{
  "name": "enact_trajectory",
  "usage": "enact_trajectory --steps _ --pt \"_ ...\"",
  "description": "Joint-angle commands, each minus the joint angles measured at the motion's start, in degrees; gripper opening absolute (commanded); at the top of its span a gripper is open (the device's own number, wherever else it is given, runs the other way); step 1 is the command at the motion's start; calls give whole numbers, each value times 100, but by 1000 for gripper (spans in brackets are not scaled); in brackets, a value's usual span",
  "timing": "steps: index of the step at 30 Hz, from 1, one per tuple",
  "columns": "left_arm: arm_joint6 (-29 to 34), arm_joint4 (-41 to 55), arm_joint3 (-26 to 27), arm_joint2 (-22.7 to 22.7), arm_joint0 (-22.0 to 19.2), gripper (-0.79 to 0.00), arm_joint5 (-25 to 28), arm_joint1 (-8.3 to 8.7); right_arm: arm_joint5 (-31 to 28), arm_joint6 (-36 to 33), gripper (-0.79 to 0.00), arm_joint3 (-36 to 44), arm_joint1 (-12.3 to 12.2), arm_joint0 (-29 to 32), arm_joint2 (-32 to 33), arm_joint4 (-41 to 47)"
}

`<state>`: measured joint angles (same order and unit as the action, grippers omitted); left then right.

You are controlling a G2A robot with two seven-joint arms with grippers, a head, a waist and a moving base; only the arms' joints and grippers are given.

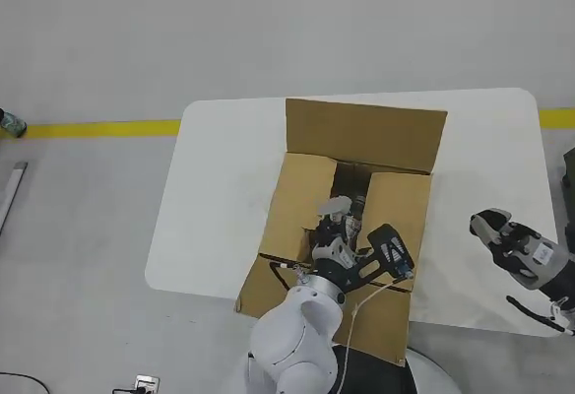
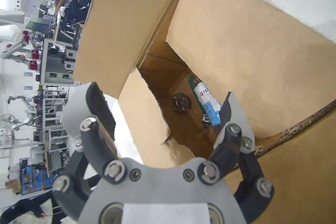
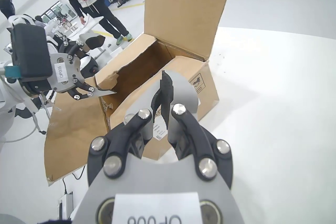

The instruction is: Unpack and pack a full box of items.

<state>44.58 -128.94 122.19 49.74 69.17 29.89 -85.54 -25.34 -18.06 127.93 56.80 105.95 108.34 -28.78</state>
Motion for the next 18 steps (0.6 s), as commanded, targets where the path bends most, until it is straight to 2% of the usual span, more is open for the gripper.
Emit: enact_trajectory --steps 1,12,18 --pt "-3 4 5 1 -2 0 -1 0 -26 23 -785 -14 8 15 -29 2" --pt "-3 4 5 1 -2 0 -1 0 -124 183 -785 26 61 168 -220 79" --pt "300 -622 -304 -69 73 0 -410 -18 -129 273 -785 58 88 205 -284 3"
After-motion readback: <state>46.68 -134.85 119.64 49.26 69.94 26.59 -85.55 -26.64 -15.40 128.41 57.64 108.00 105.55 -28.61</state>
